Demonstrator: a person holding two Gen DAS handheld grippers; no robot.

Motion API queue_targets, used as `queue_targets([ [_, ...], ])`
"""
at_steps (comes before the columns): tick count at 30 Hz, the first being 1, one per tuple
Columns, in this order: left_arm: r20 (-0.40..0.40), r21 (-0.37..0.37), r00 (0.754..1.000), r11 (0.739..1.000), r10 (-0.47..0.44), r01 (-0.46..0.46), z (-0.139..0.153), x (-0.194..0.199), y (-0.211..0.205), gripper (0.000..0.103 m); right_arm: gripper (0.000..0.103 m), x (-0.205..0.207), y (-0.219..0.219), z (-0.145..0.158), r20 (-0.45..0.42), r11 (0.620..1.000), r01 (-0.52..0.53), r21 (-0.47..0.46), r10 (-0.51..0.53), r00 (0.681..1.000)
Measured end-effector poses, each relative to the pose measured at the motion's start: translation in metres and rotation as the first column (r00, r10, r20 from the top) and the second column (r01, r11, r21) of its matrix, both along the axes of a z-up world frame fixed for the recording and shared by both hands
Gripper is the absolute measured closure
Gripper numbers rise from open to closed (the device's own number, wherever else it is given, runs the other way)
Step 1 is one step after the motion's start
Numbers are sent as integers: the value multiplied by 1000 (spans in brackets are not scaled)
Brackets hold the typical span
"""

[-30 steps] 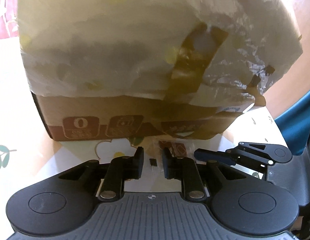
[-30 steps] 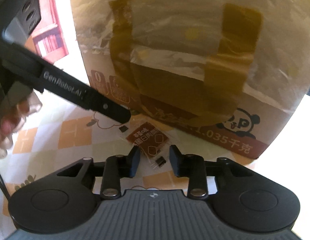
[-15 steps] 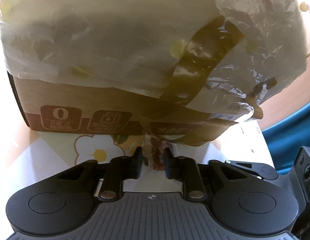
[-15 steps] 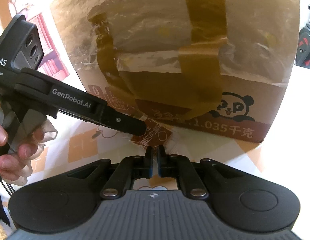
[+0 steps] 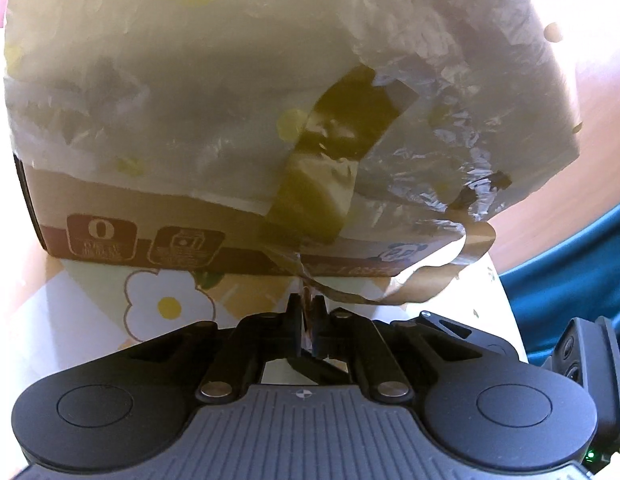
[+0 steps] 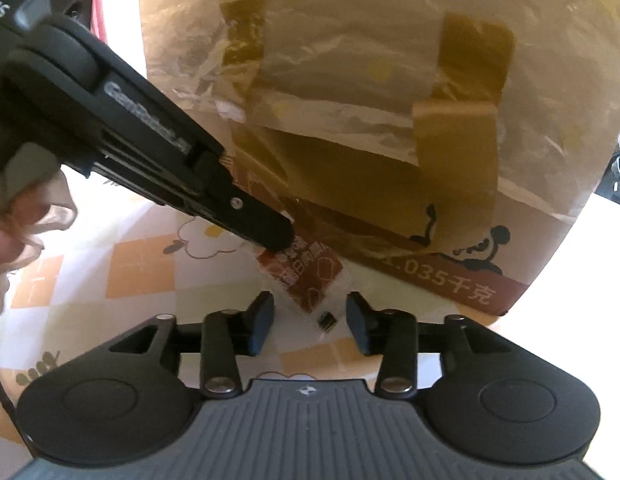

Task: Organize snacks
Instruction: 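Lift the brown packet with the left tool and carry it over the box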

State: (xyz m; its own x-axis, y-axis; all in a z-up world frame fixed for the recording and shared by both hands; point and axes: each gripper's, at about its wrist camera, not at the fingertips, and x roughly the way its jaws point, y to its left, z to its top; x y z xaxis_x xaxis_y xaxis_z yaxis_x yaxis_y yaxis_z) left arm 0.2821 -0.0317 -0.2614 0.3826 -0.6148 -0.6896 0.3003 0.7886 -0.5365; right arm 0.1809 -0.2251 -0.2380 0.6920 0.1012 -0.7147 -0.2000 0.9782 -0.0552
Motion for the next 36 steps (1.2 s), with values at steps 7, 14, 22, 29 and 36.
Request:
queue_targets([
  [7, -12, -6, 1000, 1000, 11, -11, 0, -5, -2, 97, 81, -7, -7, 6, 17, 999, -9, 33, 9, 1000],
  [14, -8, 9, 1000, 1000, 0, 0, 7, -23, -5, 97, 84, -17, -2, 13, 5, 999, -19, 38, 19, 1000],
  [22, -25, -1, 1000, 1000, -4, 4, 7, -51, 3, 96, 84, -38, 7, 24, -23, 998, -38, 48, 40, 999],
  [29, -36, -19, 999, 1000, 20, -21, 4, -67, 14, 96, 84, -51, 19, 28, -56, 998, -60, 37, 62, 997],
  [36, 43, -51, 998, 998, 41, -39, 31, -78, 29, 96, 85, -59, 30, 40, -20, 996, -85, -1, 85, 996],
])
